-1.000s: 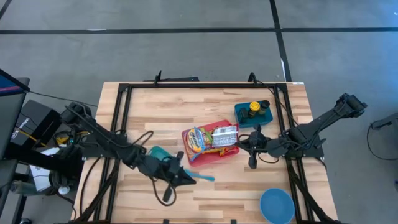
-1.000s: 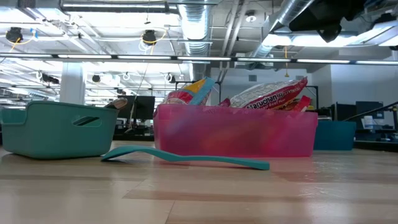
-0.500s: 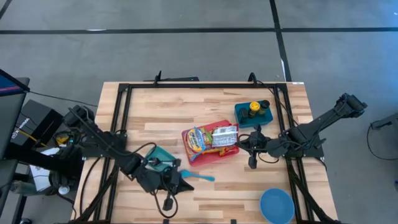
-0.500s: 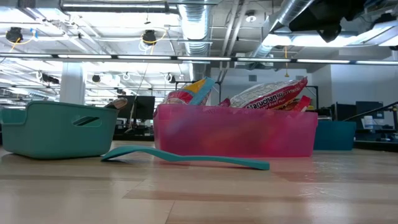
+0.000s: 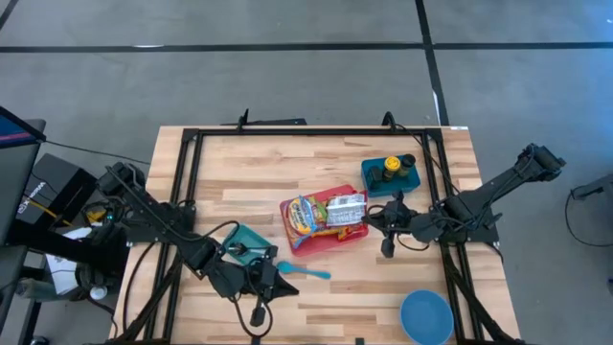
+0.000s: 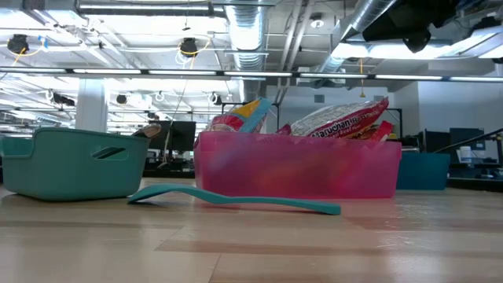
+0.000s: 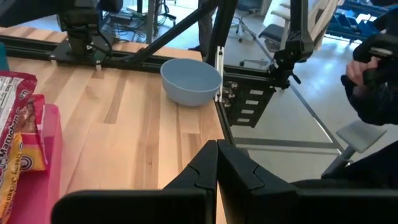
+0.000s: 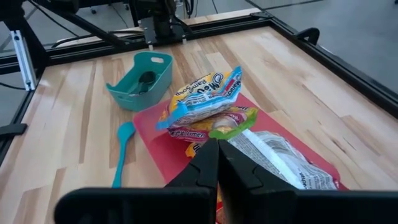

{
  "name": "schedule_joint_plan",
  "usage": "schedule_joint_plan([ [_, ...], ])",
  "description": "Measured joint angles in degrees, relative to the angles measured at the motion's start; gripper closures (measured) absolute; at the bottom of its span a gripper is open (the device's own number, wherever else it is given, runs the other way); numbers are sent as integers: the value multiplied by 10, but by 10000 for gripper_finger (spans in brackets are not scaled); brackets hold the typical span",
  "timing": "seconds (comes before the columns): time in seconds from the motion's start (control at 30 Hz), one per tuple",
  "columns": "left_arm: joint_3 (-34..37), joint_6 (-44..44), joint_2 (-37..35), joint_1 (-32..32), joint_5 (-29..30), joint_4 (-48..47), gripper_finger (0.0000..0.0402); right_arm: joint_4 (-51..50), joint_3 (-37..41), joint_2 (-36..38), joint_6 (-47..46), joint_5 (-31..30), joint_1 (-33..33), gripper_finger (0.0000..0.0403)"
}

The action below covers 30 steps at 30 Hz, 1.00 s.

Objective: Pick & Place Food Item
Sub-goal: Put the blue baby spoon into the green bin

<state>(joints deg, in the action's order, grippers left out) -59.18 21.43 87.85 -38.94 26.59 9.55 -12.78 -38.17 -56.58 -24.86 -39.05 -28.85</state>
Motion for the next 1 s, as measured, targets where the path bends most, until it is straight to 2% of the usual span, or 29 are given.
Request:
schedule_joint_plan([
  [0.27, -1, -12, 13, 11, -1, 29, 402, 0, 0, 0, 0, 0, 24, 403],
  [0.37, -1, -17, 32, 19, -19, 50, 402, 0, 0, 0, -1, 0, 32, 403],
  [0.63, -10, -12, 67, 31, -36, 46, 402, 0, 0, 0, -2, 0, 36, 403],
  [0.73, -30, -14, 83, 31, -42, 38, 402, 0, 0, 0, -2, 0, 36, 403],
  [1.0, -94, -15, 117, 34, -45, -59, 402, 0, 0, 0, -2, 1, 35, 403],
])
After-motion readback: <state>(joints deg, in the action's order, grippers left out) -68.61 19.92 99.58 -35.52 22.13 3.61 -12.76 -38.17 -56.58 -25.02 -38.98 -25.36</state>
